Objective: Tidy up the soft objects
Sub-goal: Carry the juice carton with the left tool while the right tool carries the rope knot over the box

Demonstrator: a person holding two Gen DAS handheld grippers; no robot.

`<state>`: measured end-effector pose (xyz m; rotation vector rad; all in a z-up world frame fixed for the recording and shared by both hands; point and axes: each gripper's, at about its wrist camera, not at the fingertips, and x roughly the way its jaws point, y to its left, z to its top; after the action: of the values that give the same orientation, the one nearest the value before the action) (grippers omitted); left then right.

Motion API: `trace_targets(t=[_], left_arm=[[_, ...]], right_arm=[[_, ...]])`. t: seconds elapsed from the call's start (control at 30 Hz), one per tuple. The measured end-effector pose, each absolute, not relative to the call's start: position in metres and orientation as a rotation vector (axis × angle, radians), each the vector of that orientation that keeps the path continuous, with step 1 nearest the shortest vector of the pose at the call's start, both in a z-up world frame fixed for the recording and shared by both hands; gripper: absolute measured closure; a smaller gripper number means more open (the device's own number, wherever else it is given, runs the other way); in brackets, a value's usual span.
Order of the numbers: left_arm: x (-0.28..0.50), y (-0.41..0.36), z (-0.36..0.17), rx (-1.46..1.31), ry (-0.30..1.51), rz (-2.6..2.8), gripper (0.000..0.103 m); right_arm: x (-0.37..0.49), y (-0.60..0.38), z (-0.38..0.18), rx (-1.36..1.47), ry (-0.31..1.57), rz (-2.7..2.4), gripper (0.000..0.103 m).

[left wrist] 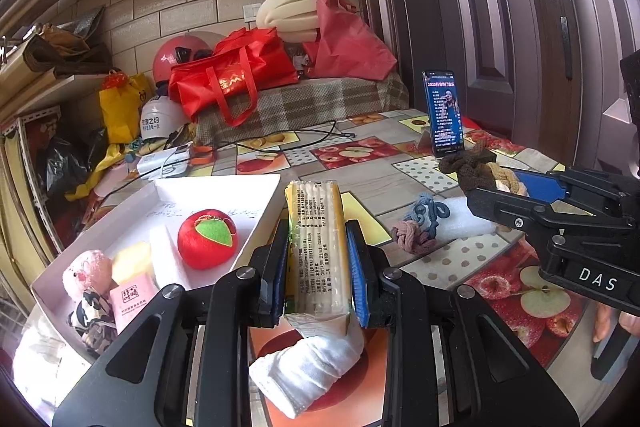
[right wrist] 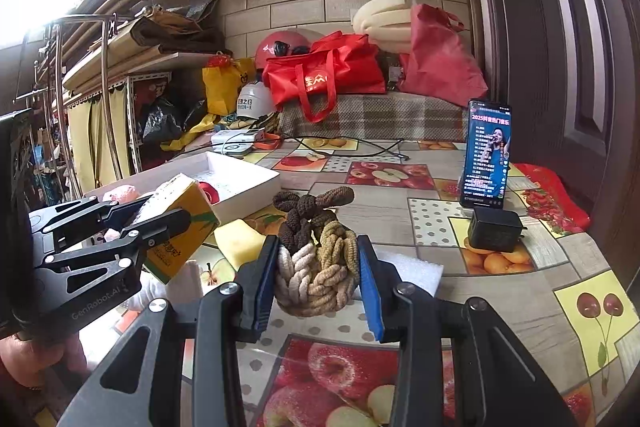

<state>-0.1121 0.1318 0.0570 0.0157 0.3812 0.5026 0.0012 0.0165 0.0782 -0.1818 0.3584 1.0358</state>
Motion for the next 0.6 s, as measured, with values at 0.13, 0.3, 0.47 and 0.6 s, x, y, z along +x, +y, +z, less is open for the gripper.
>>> trace_targets(t=[0.13,0.3,0.47,0.6], left_arm=[[-0.126,0.146,0.057,0.014,0.377,0.541,0.077],[-0.142,0.172,0.056,-0.017,0.375,0.603,0.077],[-0.158,0.193,0.054,-0.038,0.373,0.662,0.077],[-0.169,0.209,0.053,-0.048,0.370,0.704,0.077]], right_arm=[[-0.008,0.030,0.078,-0.195,0.353,1.061,0.065],[-0.017,0.045,0.077,-0.213,0.349,1.083,0.064],[-0.024,0.061,0.075,-0.225,0.354,1.103,0.063],[-0.031,0.075,0.075,-0.241,0.354,1.121,0.063]])
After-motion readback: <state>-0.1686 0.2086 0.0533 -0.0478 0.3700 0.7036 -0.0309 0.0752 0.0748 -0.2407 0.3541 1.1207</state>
